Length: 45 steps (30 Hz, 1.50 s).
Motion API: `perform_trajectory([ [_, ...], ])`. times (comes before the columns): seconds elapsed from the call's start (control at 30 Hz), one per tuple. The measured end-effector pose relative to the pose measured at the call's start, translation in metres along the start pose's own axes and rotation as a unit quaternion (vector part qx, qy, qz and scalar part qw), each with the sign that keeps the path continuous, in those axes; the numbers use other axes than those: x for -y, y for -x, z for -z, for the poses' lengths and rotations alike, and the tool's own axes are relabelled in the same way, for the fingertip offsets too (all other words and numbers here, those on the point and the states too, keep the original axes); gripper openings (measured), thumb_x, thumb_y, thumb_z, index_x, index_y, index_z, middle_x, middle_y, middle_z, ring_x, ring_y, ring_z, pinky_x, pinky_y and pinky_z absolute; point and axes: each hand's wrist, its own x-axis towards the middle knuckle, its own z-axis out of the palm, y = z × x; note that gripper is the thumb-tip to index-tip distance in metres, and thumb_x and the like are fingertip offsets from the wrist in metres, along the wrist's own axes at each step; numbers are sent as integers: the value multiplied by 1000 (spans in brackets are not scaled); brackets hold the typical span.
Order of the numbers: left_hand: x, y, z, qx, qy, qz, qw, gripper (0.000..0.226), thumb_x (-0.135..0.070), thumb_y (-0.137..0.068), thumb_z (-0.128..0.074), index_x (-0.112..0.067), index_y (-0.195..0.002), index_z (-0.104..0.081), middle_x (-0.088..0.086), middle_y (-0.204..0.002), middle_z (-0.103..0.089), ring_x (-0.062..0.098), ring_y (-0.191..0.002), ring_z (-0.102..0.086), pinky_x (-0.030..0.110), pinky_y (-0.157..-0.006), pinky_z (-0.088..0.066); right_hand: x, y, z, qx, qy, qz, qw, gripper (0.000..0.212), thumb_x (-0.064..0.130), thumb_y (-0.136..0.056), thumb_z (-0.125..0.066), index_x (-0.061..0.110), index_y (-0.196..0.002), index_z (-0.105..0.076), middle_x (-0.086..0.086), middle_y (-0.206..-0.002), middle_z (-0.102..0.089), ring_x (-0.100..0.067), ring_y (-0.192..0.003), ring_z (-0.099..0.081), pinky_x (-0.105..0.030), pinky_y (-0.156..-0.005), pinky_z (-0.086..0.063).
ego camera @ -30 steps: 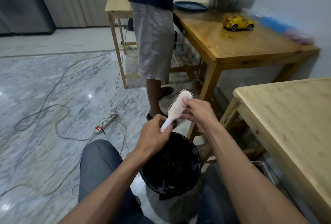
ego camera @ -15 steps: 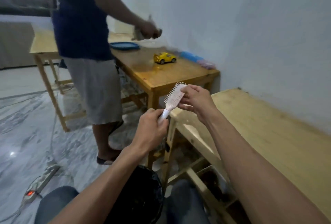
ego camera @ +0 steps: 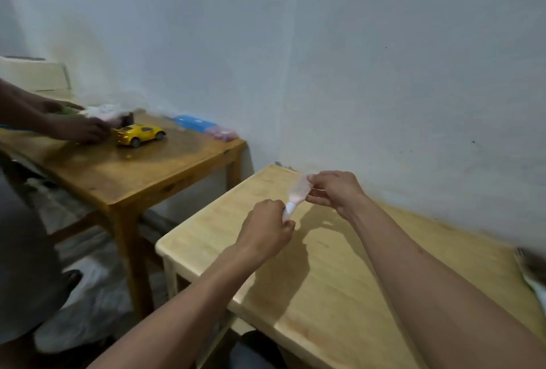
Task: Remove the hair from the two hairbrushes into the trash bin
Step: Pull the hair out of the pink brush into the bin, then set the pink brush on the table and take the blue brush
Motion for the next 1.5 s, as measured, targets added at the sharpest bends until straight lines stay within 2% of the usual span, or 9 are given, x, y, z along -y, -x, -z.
perform_trajectory([
  [0.1,-10,-27,-27,31,-18,-1,999,21,-28,-90,-63,-10,-99,-68,6,-94,-64,28,-81,-60,33,-61,-38,-11,-31,22,-39,3,-20,999,7,-4,-92,-70,-2,-93,-63,-23,-99,-70,-34,-79,-74,-39,-65,-66],
  [0.2,-18,-52,-54,61,-41,-14,997,19,-27,-92,-59,-10,-98,-65,9,-101,-60,30,-90,-58,33,-65,-35,-26,-68,41,-69,49,-37,996,17,1,-91,-73,-6,-106,-67,-20,-100,-73,-28,-77,-76,-38,-67,-66],
  [0.3,-24,-75,-78,68,-18,-10,997,14,-23,-91,-58,-10,-90,-61,9,-97,-56,33,-94,-59,35,-65,-36,-40,-102,56,-109,95,-55,988,13,4,-91,-73,-6,-98,-71,-18,-90,-74,-24,-67,-75,-37,-70,-66],
  [0.43,-35,-98,-102,77,23,-20,997,25,-25,-92,-63,-5,-107,-68,11,-108,-57,30,-98,-59,35,-73,-43,-49,-134,69,-144,87,-74,983,14,3,-88,-75,-9,-95,-71,-24,-92,-76,-32,-73,-78,-45,-73,-66],
  [0.9,-39,-112,-116,61,65,10,996,20,-19,-87,-66,-3,-100,-67,14,-102,-62,26,-85,-58,26,-52,-29,-58,-156,74,-173,160,-52,970,23,12,-87,-70,-10,-94,-72,-23,-90,-76,-34,-69,-77,-47,-70,-66],
  [1.0,-42,-109,-114,72,43,11,996,29,-25,-88,-68,-3,-106,-63,15,-110,-58,27,-94,-54,30,-67,-37,-54,-153,75,-162,158,-61,972,26,14,-88,-71,-9,-99,-71,-22,-94,-75,-30,-65,-76,-37,-61,-65],
  [1.13,-53,-101,-103,33,-6,-4,999,59,-39,-87,-69,-4,-132,-52,16,-130,-53,32,-119,-49,39,-93,-44,-38,-136,89,-154,160,-68,973,42,28,-85,-73,-4,-111,-69,-15,-92,-70,-24,-51,-66,-30,-51,-58],
  [1.27,-85,-87,-95,-3,-1,-57,998,58,-39,-90,-68,-5,-134,-52,15,-132,-54,31,-122,-47,38,-94,-42,-6,-101,127,-164,230,-39,958,37,34,-86,-72,2,-103,-67,-14,-98,-74,-25,-68,-76,-46,-76,-66],
  [1.5,-187,-29,-135,114,39,-120,986,57,-50,-90,-65,-8,-127,-56,9,-127,-58,26,-110,-59,40,-87,-51,30,-11,228,-184,360,-30,914,36,30,-88,-70,-3,-103,-69,-15,-98,-74,-30,-87,-76,-43,-76,-66],
])
